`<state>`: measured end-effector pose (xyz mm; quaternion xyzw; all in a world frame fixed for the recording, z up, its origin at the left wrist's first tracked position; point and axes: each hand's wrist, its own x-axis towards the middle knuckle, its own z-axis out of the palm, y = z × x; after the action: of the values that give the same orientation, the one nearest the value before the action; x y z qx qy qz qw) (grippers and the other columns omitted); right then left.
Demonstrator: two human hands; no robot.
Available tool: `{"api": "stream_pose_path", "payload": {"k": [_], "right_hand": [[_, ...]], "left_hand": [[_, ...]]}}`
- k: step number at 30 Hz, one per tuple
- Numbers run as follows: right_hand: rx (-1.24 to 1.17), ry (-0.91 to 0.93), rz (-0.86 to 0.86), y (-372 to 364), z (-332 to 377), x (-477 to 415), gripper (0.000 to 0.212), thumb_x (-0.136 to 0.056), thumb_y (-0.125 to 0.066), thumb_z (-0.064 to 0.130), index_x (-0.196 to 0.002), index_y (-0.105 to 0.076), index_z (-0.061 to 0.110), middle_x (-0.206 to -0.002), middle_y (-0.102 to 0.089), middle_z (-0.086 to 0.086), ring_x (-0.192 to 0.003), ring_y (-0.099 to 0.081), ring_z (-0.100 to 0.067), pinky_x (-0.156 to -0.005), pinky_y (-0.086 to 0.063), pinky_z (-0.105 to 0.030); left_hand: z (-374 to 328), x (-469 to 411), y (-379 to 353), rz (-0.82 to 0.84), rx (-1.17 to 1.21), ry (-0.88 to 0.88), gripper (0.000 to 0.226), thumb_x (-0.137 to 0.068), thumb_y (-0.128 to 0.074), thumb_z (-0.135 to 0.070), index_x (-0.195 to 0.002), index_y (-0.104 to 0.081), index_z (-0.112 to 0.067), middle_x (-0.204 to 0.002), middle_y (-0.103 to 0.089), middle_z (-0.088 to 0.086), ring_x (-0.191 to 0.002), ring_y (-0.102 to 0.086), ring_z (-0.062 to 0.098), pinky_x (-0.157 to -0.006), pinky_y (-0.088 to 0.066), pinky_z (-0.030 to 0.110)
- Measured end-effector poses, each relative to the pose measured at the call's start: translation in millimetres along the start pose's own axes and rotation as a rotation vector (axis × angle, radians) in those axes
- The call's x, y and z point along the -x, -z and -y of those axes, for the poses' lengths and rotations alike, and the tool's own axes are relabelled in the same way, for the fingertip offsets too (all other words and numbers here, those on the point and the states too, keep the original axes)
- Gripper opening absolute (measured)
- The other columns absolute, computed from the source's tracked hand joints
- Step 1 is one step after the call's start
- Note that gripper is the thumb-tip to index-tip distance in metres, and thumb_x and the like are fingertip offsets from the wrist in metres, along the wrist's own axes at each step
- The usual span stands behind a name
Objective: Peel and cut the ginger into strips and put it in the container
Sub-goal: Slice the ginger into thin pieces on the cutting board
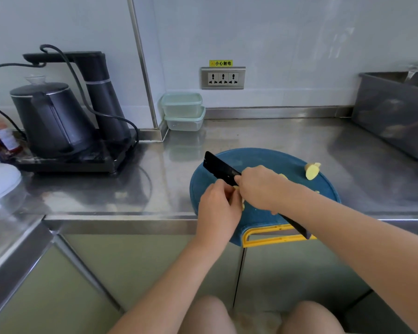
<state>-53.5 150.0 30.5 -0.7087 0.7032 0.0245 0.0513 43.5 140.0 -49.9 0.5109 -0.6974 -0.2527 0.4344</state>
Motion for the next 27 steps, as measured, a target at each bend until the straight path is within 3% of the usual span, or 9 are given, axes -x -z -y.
{"api": "stream_pose_path", "payload": {"k": [3, 5, 8, 11, 15, 17, 19, 24, 27], "right_hand": [[-0.075, -0.014, -0.032, -8.0, -9.7, 13.4, 0.027, -0.103, -0.031, 0.016, -0.116, -0.052, 0.005, -0.070, -0.030, 0.001, -0.076, -0.052, -0.021, -0.059, -0.039, -0.027], [-0.034, -0.026, -0.009, -14.5, -22.1, 30.2, 0.029, -0.104, -0.027, 0.018, -0.110, -0.053, 0.006, -0.068, -0.030, 0.003, -0.080, -0.047, -0.021, -0.068, -0.039, -0.031], [-0.079, -0.053, -0.015, -25.9, -33.7, 53.4, 0.027, -0.106, -0.025, 0.019, -0.112, -0.050, 0.009, -0.069, -0.033, 0.005, -0.069, -0.047, -0.016, -0.055, -0.038, -0.024], [-0.048, -0.057, -0.037, -29.1, -33.8, 54.9, 0.030, -0.106, -0.023, 0.021, -0.113, -0.050, 0.010, -0.069, -0.033, 0.004, -0.065, -0.048, -0.016, -0.055, -0.041, -0.026], [-0.105, -0.133, 0.033, -28.0, -18.0, 48.9, 0.032, -0.103, -0.028, 0.009, -0.133, -0.039, 0.003, -0.069, -0.021, -0.002, -0.053, -0.029, -0.014, -0.043, -0.025, -0.024], [-0.058, -0.108, 0.033, -28.0, -15.6, 31.9, 0.031, -0.101, -0.033, 0.011, -0.129, -0.043, 0.002, -0.072, -0.032, -0.005, -0.061, -0.040, -0.018, -0.051, -0.033, -0.026], [-0.097, -0.116, -0.032, -16.5, -6.7, 18.1, 0.028, -0.102, -0.036, 0.017, -0.126, -0.048, 0.007, -0.090, -0.049, -0.004, -0.083, -0.054, -0.020, -0.063, -0.041, -0.026], [-0.215, -0.155, 0.091, -4.8, -6.9, -12.9, 0.031, -0.101, -0.031, 0.010, -0.127, -0.047, 0.008, -0.078, -0.044, -0.007, -0.050, -0.048, -0.014, -0.032, -0.034, -0.020], [-0.323, -0.191, 0.041, -5.3, -9.0, -15.0, 0.026, -0.101, -0.033, 0.011, -0.121, -0.049, 0.008, -0.077, -0.042, -0.005, -0.056, -0.052, -0.017, -0.039, -0.038, -0.022]], "left_hand": [[-2.3, 0.5, 1.9, 0.020, 0.016, 0.020, 0.013, -0.092, -0.058, -0.027, -0.083, -0.054, -0.019, -0.084, -0.061, -0.004, -0.079, -0.058, 0.009, -0.068, -0.046, 0.022], [-2.4, 0.8, 3.3, 0.027, 0.020, 0.022, 0.012, -0.092, -0.058, -0.028, -0.086, -0.056, -0.018, -0.085, -0.061, -0.005, -0.080, -0.058, 0.007, -0.067, -0.045, 0.020], [-2.7, 2.4, 3.8, 0.024, 0.010, 0.003, 0.010, -0.092, -0.059, -0.028, -0.087, -0.057, -0.019, -0.085, -0.061, -0.007, -0.080, -0.058, 0.005, -0.065, -0.044, 0.016], [-4.0, 4.4, 2.5, 0.001, -0.013, -0.015, 0.011, -0.092, -0.059, -0.028, -0.088, -0.058, -0.017, -0.086, -0.061, -0.005, -0.079, -0.058, 0.007, -0.067, -0.048, 0.021], [-2.5, 3.9, -0.4, -0.009, -0.029, -0.014, 0.017, -0.092, -0.058, -0.029, -0.088, -0.059, -0.013, -0.084, -0.062, -0.002, -0.076, -0.059, 0.010, -0.068, -0.050, 0.028], [-2.3, 4.0, -2.3, -0.014, -0.020, -0.006, 0.019, -0.092, -0.058, -0.032, -0.087, -0.058, -0.013, -0.084, -0.062, -0.002, -0.074, -0.059, 0.010, -0.067, -0.050, 0.029], [-3.2, 4.8, -3.6, -0.020, -0.007, -0.006, 0.020, -0.092, -0.058, -0.033, -0.087, -0.059, -0.013, -0.085, -0.061, -0.002, -0.075, -0.058, 0.011, -0.067, -0.049, 0.028], [-0.8, 5.8, -1.8, -0.025, -0.005, -0.042, 0.013, -0.092, -0.057, -0.026, -0.089, -0.058, -0.013, -0.085, -0.059, -0.004, -0.078, -0.056, 0.009, -0.069, -0.046, 0.025], [1.6, 3.8, -1.0, -0.019, 0.000, -0.049, 0.013, -0.093, -0.056, -0.026, -0.089, -0.056, -0.014, -0.083, -0.059, -0.005, -0.077, -0.056, 0.008, -0.069, -0.046, 0.025]]}}
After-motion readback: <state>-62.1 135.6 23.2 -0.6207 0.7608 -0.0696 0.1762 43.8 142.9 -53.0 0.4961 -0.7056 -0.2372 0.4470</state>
